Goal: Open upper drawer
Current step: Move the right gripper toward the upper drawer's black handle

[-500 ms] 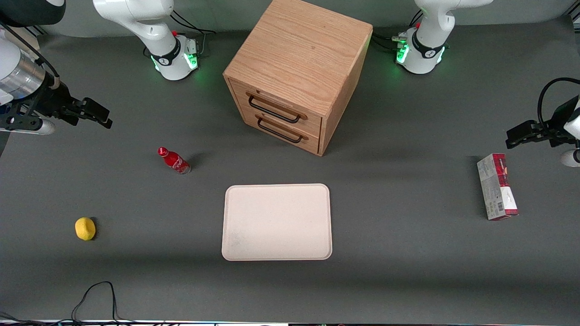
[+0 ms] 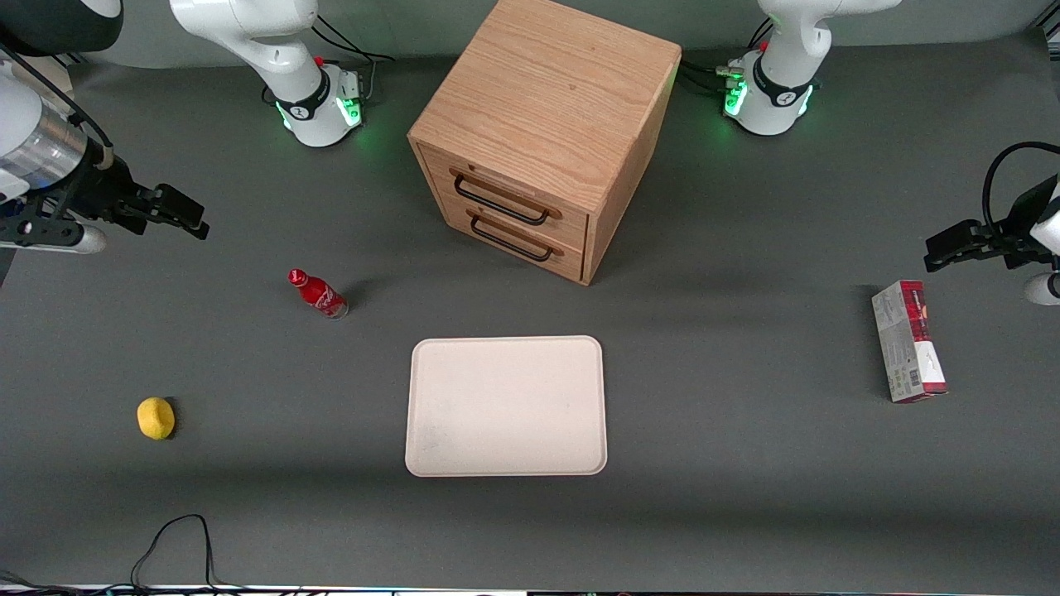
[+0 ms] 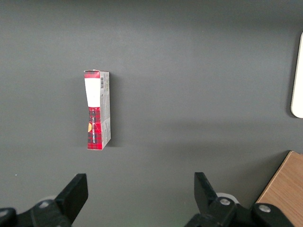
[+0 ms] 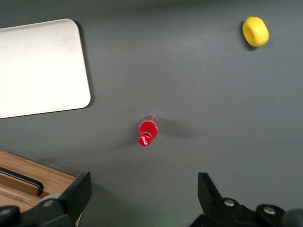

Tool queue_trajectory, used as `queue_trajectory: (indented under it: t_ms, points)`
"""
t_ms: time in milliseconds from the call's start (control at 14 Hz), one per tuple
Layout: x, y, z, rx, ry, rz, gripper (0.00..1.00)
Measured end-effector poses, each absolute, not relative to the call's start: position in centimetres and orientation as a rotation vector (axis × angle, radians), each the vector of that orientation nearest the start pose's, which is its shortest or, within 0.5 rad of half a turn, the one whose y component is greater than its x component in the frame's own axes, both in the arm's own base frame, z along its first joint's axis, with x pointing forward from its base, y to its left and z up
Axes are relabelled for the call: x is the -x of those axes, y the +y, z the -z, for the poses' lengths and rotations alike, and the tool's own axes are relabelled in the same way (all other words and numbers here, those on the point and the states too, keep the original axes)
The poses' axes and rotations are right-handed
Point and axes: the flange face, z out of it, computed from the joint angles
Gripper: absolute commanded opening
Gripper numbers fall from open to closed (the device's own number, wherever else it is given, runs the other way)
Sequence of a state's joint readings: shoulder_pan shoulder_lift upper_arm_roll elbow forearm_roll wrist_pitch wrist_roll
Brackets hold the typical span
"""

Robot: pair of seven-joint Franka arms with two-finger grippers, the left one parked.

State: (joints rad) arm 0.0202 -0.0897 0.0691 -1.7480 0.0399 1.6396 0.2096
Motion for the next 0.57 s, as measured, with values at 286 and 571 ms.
queue_trajectory:
  t_ms: [286,571]
  points:
    - [-55.3,10.9,-58.7,3.102,0.121,-0.054,1.0]
    - [-55.4,19.3,-57.8,3.08,-0.115,-0.08,1.0]
